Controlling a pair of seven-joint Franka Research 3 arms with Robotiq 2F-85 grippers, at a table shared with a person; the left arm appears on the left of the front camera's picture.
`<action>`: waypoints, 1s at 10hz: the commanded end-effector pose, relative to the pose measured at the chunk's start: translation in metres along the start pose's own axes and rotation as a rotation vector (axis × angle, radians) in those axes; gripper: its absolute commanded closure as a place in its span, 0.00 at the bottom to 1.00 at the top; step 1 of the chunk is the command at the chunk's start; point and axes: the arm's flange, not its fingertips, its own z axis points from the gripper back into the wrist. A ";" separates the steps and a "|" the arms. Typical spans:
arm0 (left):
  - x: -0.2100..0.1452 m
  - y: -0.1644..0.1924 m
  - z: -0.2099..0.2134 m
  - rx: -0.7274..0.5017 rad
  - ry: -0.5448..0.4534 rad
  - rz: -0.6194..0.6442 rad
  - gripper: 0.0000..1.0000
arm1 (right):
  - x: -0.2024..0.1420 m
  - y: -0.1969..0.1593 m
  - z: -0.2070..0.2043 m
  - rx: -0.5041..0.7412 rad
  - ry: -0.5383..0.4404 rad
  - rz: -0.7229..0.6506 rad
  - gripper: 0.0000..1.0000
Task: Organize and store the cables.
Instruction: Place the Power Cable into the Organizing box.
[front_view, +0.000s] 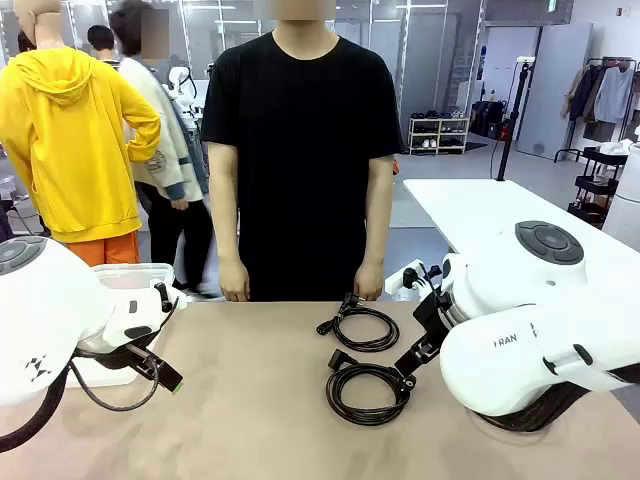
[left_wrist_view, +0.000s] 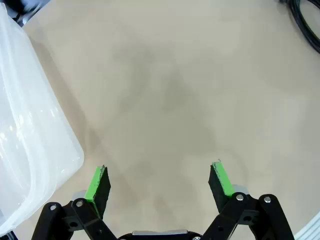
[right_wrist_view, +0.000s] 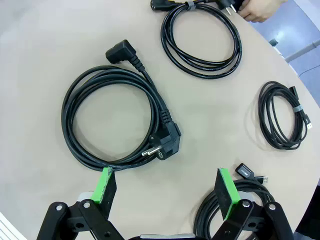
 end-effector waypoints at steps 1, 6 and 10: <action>0.020 0.000 0.012 0.009 -0.046 -0.011 0.00 | 0.000 0.000 0.000 0.000 0.000 0.000 0.00; 0.020 0.000 0.012 0.009 -0.046 -0.011 0.00 | 0.000 0.000 0.000 0.000 0.000 0.000 0.00; 0.030 -0.002 0.029 0.031 -0.078 -0.066 0.00 | 0.013 -0.013 0.025 -0.057 -0.007 0.043 0.00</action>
